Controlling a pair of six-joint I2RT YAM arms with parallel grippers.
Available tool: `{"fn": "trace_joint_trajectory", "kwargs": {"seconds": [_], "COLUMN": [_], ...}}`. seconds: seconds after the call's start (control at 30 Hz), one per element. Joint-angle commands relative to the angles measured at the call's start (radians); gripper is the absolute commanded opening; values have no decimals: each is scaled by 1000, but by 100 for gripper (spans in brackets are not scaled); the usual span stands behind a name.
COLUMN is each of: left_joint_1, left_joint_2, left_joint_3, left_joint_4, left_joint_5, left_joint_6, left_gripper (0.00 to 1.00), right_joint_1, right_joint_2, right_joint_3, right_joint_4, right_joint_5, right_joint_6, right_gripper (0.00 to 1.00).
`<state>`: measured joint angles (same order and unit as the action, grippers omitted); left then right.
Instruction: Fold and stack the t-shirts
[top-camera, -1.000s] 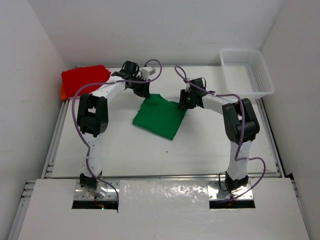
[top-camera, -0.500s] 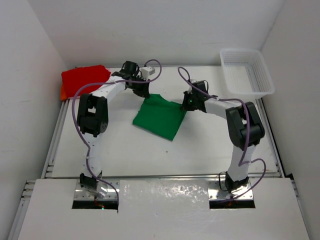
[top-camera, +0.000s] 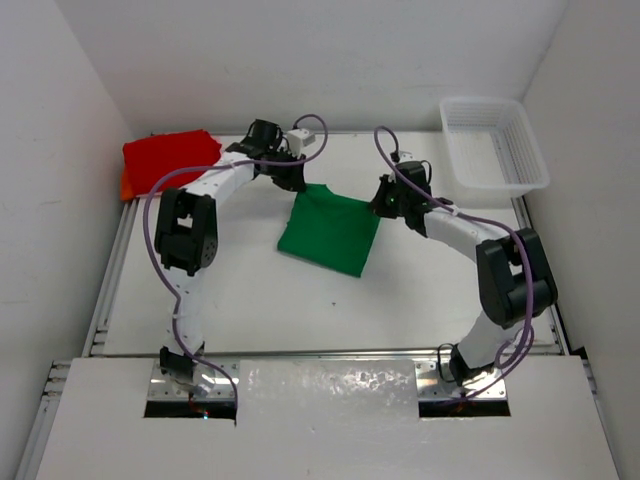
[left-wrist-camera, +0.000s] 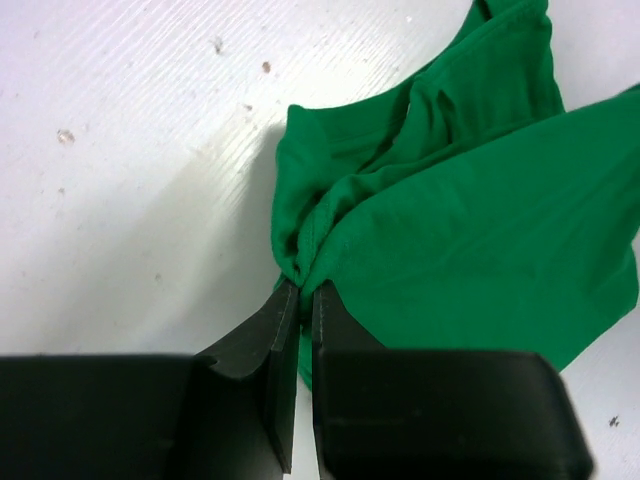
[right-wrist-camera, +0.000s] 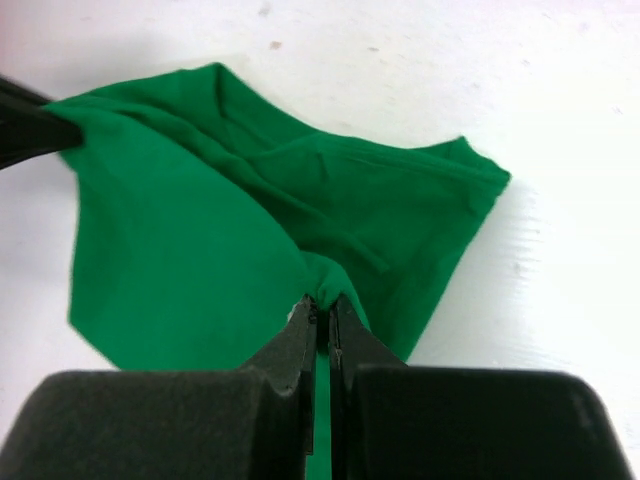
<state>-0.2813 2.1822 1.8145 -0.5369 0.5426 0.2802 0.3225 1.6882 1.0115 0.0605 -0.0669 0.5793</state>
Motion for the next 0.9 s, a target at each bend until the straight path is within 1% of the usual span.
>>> {"fn": "trace_joint_trajectory", "kwargs": {"seconds": [0.0,0.17,0.2,0.27,0.33,0.37,0.4,0.43,0.47,0.5,0.53,0.57,0.6,0.63,0.67,0.73,0.8,0.83,0.87], "left_joint_1": [-19,-19,-19,-19,-19,-19,-19,-19,-19,-19,-18,-16,-13,-4,1,13,22,22,24], "left_joint_2": [-13,60,70,100,123,148,159,184,197,208,221,226,225,212,199,154,123,96,81], "left_joint_3": [54,54,55,58,72,80,95,104,120,155,172,205,216,223,215,195,163,154,137], "left_joint_4": [75,147,172,195,215,219,222,227,226,213,207,200,189,186,189,204,203,196,178], "left_joint_5": [2,-76,-102,-125,-156,-171,-185,-213,-227,-257,-273,-289,-306,-305,-303,-296,-274,-268,-256], "left_joint_6": [-27,-45,-49,-59,-67,-73,-75,-85,-87,-95,-101,-108,-130,-139,-150,-177,-194,-196,-200], "left_gripper": [0,2,4,13,18,26,29,35,38,39,44,46,46,48,49,54,55,56,56], "right_joint_1": [-31,-92,-95,-97,-100,-100,-102,-102,-102,-102,-102,-103,-102,-102,-102,-100,-102,-100,-100], "right_joint_2": [31,125,139,184,215,246,261,274,306,321,338,361,367,367,352,323,279,265,240], "right_joint_3": [-2,45,56,99,140,154,170,199,216,261,291,317,364,383,392,403,410,412,414], "right_joint_4": [35,79,73,52,12,-7,-23,-46,-57,-114,-149,-181,-242,-264,-280,-315,-350,-364,-395], "right_joint_5": [65,85,90,101,113,137,148,165,176,186,202,234,246,260,291,326,384,394,395], "right_joint_6": [36,2,-7,-30,-55,-62,-78,-90,-113,-127,-137,-162,-168,-179,-188,-187,-196,-200,-206], "right_gripper": [0,0,0,0,0,6,8,10,12,15,19,29,33,38,45,48,52,56,57]}}
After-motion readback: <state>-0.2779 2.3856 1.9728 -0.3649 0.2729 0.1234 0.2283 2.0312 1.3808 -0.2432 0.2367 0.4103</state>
